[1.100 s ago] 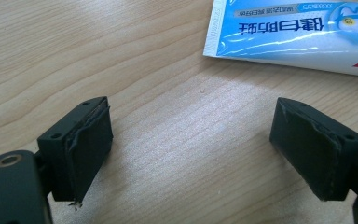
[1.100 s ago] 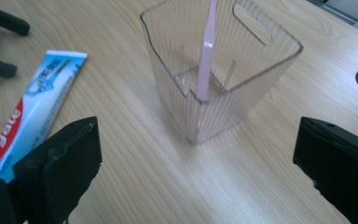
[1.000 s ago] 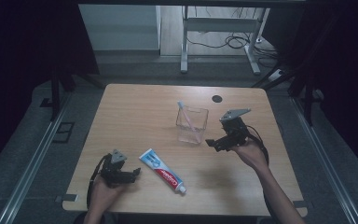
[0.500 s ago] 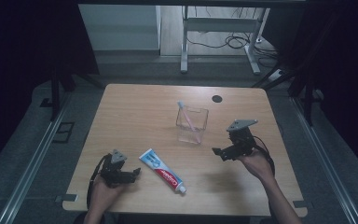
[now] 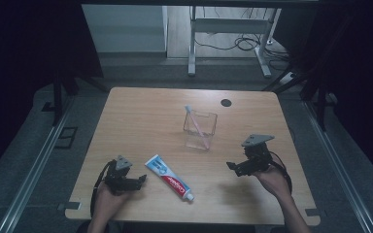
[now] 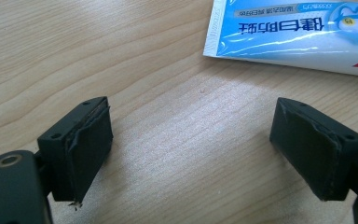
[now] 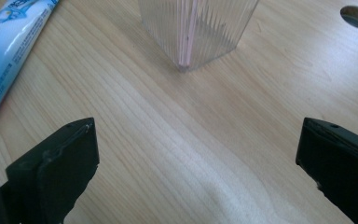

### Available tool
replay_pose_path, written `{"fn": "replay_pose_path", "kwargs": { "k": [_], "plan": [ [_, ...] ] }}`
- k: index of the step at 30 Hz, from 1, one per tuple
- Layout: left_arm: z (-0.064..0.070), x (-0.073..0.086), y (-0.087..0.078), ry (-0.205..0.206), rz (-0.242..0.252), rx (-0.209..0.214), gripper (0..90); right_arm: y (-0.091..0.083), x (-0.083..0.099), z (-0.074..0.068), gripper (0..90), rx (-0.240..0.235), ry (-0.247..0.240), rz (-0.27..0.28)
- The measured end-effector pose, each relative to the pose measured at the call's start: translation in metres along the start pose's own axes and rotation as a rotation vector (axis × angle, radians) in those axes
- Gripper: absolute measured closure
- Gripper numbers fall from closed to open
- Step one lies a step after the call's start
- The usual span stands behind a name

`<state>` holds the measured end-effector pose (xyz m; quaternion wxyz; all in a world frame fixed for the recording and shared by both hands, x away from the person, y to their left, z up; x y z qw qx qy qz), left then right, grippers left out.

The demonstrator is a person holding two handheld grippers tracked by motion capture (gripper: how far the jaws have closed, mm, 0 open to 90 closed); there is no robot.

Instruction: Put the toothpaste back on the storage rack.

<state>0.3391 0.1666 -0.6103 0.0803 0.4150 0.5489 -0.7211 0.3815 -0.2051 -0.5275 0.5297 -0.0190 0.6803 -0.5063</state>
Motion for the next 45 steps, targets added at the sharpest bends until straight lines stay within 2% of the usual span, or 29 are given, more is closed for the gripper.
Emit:
{"fn": "replay_pose_path", "kwargs": {
  "k": [13,23,30,33,35,41,45],
  "plan": [
    [0.0,0.0,0.0,0.003,0.0,0.0,12.9,0.003,0.033,-0.004,0.0,0.013,0.037,-0.001],
    [0.0,0.0,0.0,0.003,0.0,0.0,12.9,0.015,0.064,-0.005,0.0,0.017,0.077,-0.02],
    [0.0,0.0,0.0,0.002,0.001,0.0,12.9,0.024,0.079,-0.007,0.0,0.025,0.074,-0.03],
    [0.0,0.0,0.0,0.002,0.001,0.0,12.9,0.026,0.085,-0.006,0.0,0.027,0.077,-0.035],
    [0.0,0.0,0.0,0.002,0.001,-0.001,13.0,0.026,0.087,-0.005,0.0,0.021,0.096,-0.021],
    [0.0,0.0,-0.001,-0.001,0.002,-0.008,13.8,0.026,0.088,-0.004,0.0,0.03,0.098,-0.008],
    [0.001,-0.001,-0.002,-0.026,0.002,-0.006,16.9,0.026,0.088,-0.004,0.0,0.028,0.1,-0.01]
  ]
}}
Point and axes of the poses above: each handheld gripper's, and its own axes: y roughly forward along the jaws, x roughly out of its underside, z roughly to its right, the point moved 9 cm from there along y, roughly forward along the jaws, and after that the axes turned 2 degrees about -y, right-handed, at the moved point
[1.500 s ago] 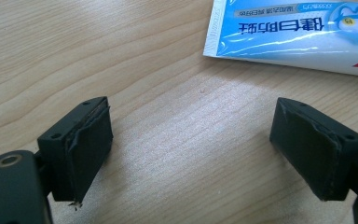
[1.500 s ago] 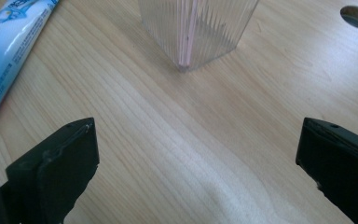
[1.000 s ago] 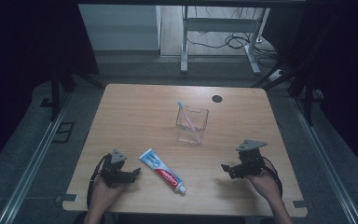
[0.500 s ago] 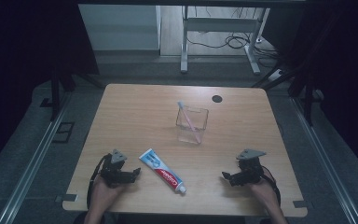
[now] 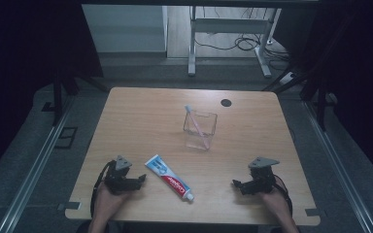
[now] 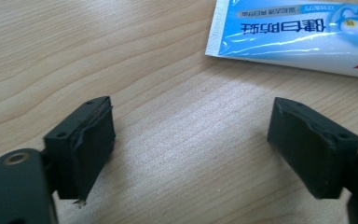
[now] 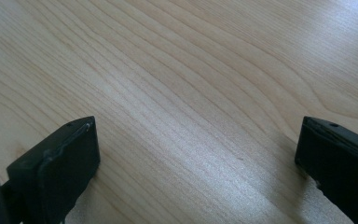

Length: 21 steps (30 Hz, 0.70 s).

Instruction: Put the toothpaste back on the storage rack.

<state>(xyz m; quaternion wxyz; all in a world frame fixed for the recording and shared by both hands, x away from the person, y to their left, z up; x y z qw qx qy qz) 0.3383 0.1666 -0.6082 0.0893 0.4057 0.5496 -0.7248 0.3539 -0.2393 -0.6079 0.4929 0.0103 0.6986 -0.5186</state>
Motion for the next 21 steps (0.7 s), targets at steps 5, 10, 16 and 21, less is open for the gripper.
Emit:
{"fn": "replay_pose_path", "kwargs": {
  "k": [5,10,16,21],
  "plan": [
    [0.004,-0.008,-0.004,-0.033,0.031,0.04,28.0,0.0,0.0,0.0,0.0,0.001,0.001,0.0],
    [0.01,-0.01,-0.006,-0.037,0.035,0.071,38.7,0.0,0.0,0.0,0.0,0.004,0.002,0.0],
    [0.017,-0.012,-0.007,-0.015,0.029,0.089,53.4,0.0,0.0,0.001,0.0,0.007,0.007,0.0],
    [0.024,-0.014,-0.004,0.007,0.007,0.111,67.4,0.0,0.0,0.001,0.0,0.01,0.011,0.001]
  ]
}}
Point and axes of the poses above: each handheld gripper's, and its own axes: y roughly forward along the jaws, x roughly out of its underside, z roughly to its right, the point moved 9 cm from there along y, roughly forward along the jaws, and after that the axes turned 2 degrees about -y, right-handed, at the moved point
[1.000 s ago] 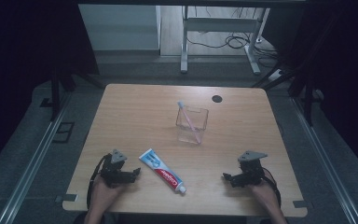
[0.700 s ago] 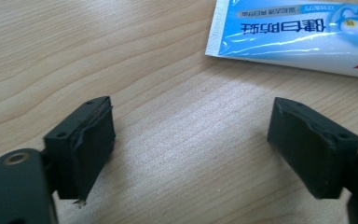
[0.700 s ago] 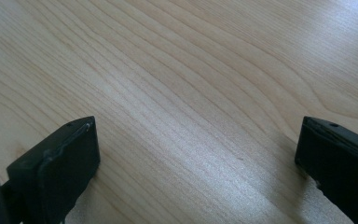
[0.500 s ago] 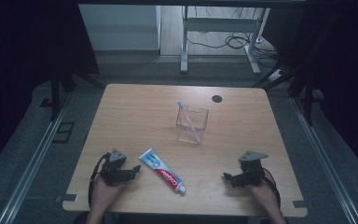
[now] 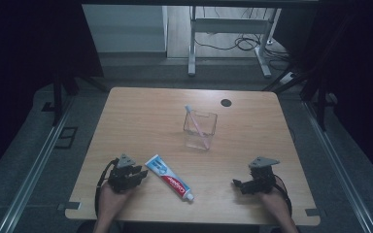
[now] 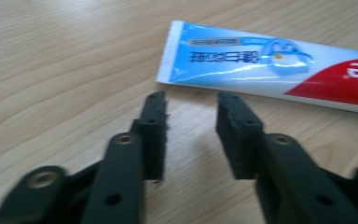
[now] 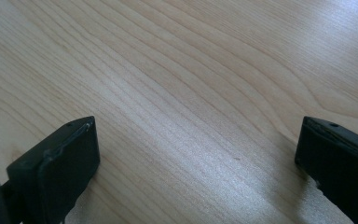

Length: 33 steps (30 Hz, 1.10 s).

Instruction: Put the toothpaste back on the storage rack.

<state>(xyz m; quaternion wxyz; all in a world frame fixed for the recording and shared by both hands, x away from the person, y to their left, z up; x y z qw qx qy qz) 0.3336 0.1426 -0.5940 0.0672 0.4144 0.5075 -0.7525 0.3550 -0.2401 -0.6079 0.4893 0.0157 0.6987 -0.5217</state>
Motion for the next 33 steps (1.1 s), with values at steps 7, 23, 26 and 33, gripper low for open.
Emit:
{"fn": "replay_pose_path", "kwargs": {
  "k": [7,23,26,33],
  "plan": [
    [0.007,-0.006,0.012,0.032,-0.036,0.001,71.0,0.0,0.0,0.0,0.0,0.002,0.003,0.0],
    [0.009,-0.029,0.038,0.03,-0.068,0.036,71.4,0.0,0.0,0.0,0.0,0.003,0.005,0.0],
    [0.013,-0.034,0.043,0.046,-0.072,0.036,72.6,0.0,0.0,0.0,0.0,0.003,0.006,-0.001],
    [0.025,-0.047,0.055,0.07,-0.071,0.057,75.4,0.0,0.0,0.0,0.0,0.003,0.008,-0.002]
  ]
}}
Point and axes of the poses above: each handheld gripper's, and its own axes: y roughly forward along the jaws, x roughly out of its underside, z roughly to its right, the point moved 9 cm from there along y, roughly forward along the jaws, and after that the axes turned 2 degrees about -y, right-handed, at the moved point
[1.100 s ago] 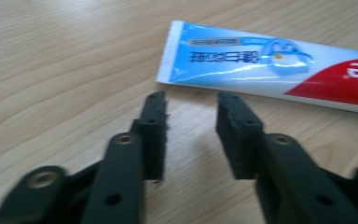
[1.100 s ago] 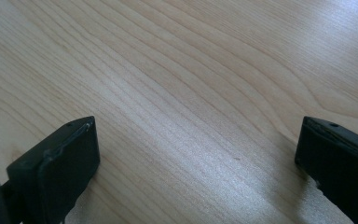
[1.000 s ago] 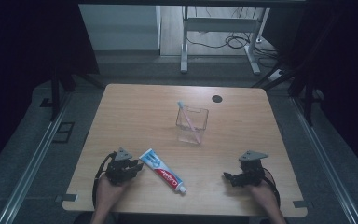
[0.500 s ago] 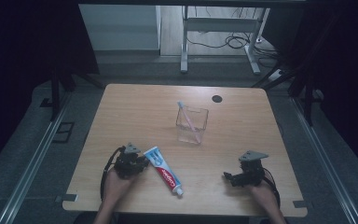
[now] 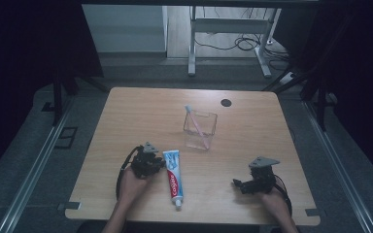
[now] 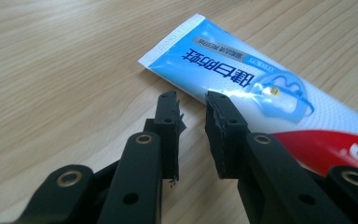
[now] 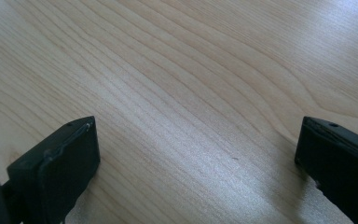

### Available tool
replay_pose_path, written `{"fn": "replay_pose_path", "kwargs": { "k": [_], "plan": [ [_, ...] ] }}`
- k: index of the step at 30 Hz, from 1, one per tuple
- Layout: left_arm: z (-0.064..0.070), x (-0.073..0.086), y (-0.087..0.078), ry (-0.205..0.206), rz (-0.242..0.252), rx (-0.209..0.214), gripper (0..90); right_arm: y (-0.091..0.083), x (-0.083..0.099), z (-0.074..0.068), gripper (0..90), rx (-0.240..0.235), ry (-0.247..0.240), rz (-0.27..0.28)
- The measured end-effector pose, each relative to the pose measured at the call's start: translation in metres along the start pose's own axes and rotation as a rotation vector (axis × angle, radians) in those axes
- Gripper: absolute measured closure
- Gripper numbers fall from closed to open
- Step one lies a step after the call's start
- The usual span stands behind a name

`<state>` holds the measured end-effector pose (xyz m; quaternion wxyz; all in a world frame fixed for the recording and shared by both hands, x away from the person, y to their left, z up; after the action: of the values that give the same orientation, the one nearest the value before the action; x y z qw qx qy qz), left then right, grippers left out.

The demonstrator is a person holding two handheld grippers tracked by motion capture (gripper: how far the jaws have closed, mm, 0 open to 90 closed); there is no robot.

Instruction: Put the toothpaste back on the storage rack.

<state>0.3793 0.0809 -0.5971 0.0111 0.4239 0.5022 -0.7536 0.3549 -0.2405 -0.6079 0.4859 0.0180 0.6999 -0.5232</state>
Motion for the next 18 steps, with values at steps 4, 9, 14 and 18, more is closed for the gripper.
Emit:
{"fn": "replay_pose_path", "kwargs": {
  "k": [4,9,14,18],
  "plan": [
    [0.007,-0.007,0.006,0.006,-0.002,0.022,76.4,0.0,0.0,0.0,0.0,0.0,-0.001,0.0],
    [0.019,-0.015,0.014,0.03,-0.015,0.049,77.0,0.0,0.0,0.0,0.0,0.0,-0.001,0.001],
    [0.033,-0.021,0.022,0.044,-0.022,0.085,77.0,0.0,0.0,0.0,0.0,0.0,-0.001,0.001],
    [0.04,-0.022,0.027,0.053,-0.036,0.107,76.9,0.0,0.0,0.0,0.0,0.0,-0.001,0.001]
  ]
}}
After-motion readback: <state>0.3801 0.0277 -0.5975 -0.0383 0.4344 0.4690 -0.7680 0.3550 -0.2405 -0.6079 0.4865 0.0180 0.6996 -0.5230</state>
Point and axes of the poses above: each handheld gripper's, and its own axes: y roughly forward along the jaws, x roughly out of its underside, z roughly to its right, the point moved 9 cm from there along y, roughly forward along the jaws, and after that the axes turned 2 degrees about -y, right-handed, at the moved point
